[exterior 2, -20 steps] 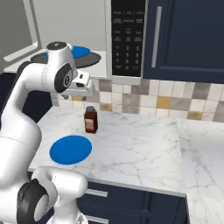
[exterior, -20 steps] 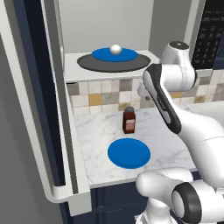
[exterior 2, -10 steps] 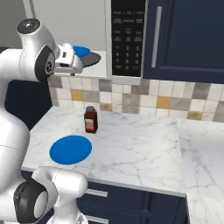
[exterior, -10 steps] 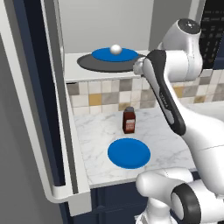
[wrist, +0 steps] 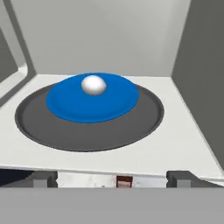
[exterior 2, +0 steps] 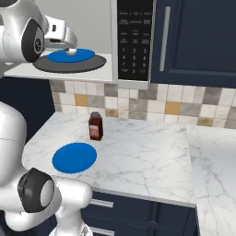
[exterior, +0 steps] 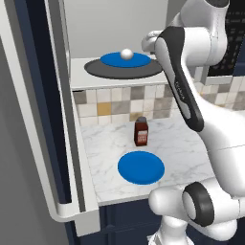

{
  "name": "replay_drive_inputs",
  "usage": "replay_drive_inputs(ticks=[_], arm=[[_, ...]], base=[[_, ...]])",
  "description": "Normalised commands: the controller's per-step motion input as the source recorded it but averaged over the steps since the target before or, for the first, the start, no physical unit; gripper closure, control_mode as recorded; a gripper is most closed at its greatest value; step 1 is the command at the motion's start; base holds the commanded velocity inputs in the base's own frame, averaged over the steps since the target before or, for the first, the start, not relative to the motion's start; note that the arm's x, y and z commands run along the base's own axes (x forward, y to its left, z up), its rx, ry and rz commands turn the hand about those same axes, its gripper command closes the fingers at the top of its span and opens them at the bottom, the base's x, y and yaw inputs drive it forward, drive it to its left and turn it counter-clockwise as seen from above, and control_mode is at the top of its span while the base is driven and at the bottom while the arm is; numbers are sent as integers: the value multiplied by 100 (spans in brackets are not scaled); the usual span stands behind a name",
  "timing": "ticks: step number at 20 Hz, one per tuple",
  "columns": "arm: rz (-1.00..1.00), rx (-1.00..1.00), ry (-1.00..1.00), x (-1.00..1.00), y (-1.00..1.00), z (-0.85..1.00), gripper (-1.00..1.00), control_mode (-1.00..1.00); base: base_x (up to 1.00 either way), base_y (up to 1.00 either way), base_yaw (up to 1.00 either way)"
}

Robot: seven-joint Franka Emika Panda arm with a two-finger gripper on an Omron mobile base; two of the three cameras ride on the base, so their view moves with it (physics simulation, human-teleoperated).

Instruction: Pick the egg from the microwave and place it on plate located on the counter.

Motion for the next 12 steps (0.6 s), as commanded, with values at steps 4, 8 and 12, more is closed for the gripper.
replay_drive_inputs(ticks=[4,8,12], arm=[[5,0,-5,4,0,42,-100,-100],[7,0,-12,36,-1,-18,-100,-100],[13,0,-16,63,19,-80,-100,-100]], base=[[0,0,0],[0,0,0],[0,0,0]])
